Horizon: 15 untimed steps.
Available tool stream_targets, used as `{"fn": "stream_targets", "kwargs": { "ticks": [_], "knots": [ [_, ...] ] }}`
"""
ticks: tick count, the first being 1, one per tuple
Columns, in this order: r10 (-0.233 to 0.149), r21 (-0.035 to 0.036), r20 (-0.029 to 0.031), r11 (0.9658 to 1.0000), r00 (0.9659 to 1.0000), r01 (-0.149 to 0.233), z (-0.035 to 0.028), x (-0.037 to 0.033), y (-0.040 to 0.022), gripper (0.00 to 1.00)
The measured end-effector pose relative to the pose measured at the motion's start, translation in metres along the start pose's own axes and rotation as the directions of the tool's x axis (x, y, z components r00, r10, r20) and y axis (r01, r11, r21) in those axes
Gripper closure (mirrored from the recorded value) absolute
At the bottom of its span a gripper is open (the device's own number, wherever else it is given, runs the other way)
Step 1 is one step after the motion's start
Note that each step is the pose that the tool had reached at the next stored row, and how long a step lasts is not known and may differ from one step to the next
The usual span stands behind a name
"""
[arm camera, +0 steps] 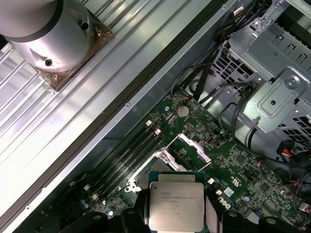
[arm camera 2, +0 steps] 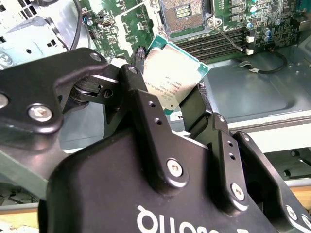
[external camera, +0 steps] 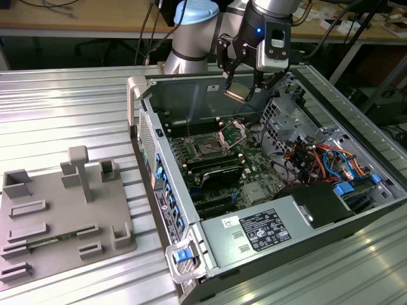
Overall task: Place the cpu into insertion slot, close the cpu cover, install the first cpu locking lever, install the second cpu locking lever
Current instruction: 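Place the cpu into insertion slot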
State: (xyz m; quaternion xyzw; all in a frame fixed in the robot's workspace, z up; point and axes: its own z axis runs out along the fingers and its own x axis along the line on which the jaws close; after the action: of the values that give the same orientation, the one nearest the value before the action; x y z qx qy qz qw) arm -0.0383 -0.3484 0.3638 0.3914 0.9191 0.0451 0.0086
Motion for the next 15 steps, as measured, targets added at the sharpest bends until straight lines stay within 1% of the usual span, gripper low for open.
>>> {"fn": "stream_targets", "kwargs": {
  "ticks": [6,8,12,15],
  "knots": [
    [0.001,-0.0001,0.0002,1.0,1.0,-0.001,0.0,0.0,0.0,0.45],
    [0.007,-0.0002,0.0007,1.0,1.0,-0.007,0.0,0.0,0.0,0.45],
    [0.029,-0.0007,0.0026,0.9996,0.9996,-0.029,0.0001,0.0,0.0,0.45],
    [0.058,-0.0013,0.0051,0.9983,0.9983,-0.058,0.0002,0.0,0.0,0.45]
  ]
}}
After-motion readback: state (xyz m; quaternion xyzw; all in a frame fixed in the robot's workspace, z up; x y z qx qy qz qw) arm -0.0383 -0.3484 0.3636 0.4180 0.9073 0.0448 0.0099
